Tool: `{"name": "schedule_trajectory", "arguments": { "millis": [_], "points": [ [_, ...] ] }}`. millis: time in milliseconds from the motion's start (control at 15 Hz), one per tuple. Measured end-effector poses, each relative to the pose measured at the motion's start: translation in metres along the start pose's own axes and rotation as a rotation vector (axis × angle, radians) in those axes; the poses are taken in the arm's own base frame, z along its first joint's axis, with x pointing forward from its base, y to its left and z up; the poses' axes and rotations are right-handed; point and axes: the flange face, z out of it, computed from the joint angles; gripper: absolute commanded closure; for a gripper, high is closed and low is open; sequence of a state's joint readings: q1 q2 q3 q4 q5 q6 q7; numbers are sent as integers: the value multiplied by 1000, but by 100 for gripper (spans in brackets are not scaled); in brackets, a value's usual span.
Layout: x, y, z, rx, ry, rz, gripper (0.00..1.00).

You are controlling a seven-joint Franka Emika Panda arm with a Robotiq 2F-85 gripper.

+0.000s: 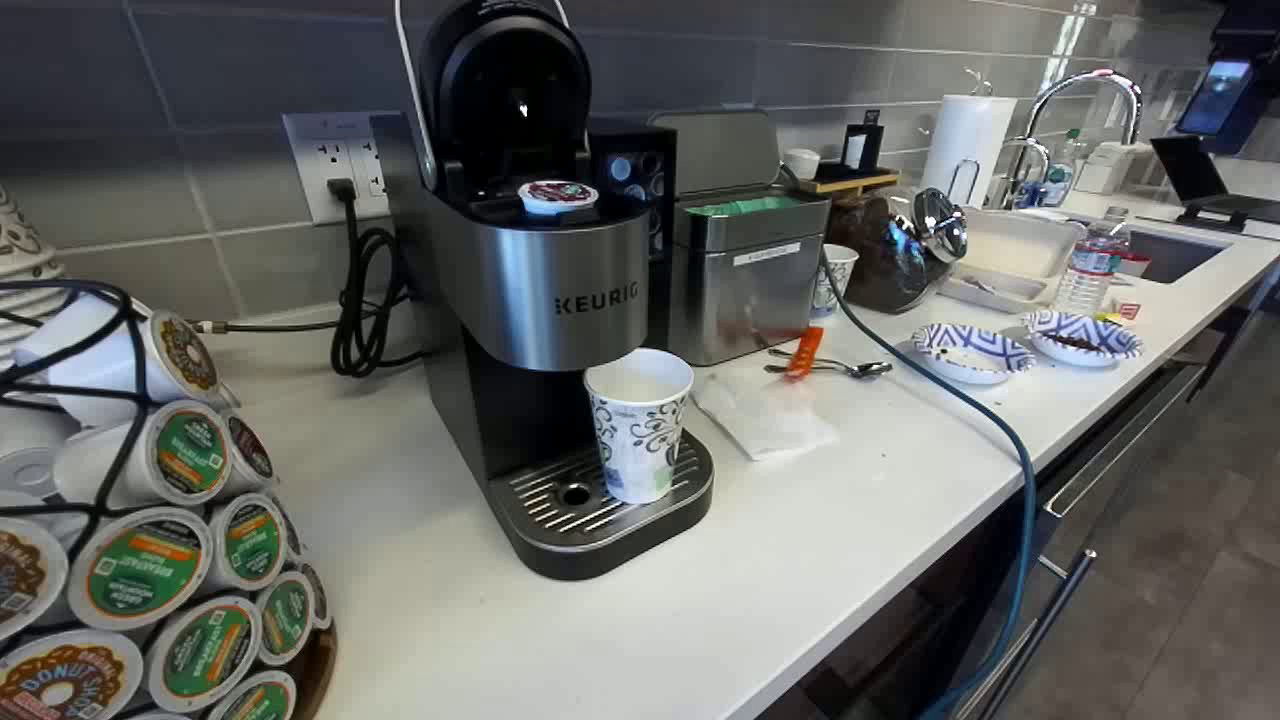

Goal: Move the black and white bowl to the left then move the cup on the counter forwards.

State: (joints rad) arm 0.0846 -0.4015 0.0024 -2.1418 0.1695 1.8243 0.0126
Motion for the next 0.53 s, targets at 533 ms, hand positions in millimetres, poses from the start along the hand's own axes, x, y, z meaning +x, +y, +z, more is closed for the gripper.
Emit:
{"name": "schedule_trajectory", "arguments": {
  "millis": [533],
  "points": [
    [0, 1, 0, -11, 1, 9, 0]
  ]
}}
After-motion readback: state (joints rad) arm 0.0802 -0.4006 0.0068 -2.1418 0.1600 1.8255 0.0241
